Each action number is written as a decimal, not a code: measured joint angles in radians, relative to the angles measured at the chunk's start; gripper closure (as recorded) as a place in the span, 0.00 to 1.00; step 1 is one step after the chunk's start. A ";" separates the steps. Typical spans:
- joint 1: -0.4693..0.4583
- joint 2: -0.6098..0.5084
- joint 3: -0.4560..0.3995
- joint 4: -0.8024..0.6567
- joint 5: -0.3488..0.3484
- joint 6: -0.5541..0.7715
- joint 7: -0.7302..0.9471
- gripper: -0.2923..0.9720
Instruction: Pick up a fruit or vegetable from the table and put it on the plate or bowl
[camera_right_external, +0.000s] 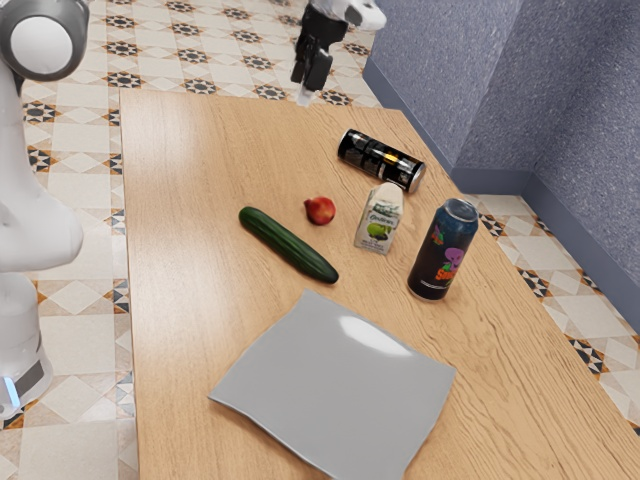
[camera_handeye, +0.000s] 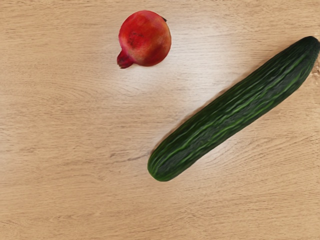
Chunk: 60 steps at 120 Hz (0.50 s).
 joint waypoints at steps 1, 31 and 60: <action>-0.001 -0.001 -0.001 -0.003 -0.002 0.004 0.002 0.25; -0.307 -0.221 0.174 -0.117 0.085 0.160 0.051 0.25; -0.281 -0.178 0.188 -0.301 0.177 0.430 0.081 0.25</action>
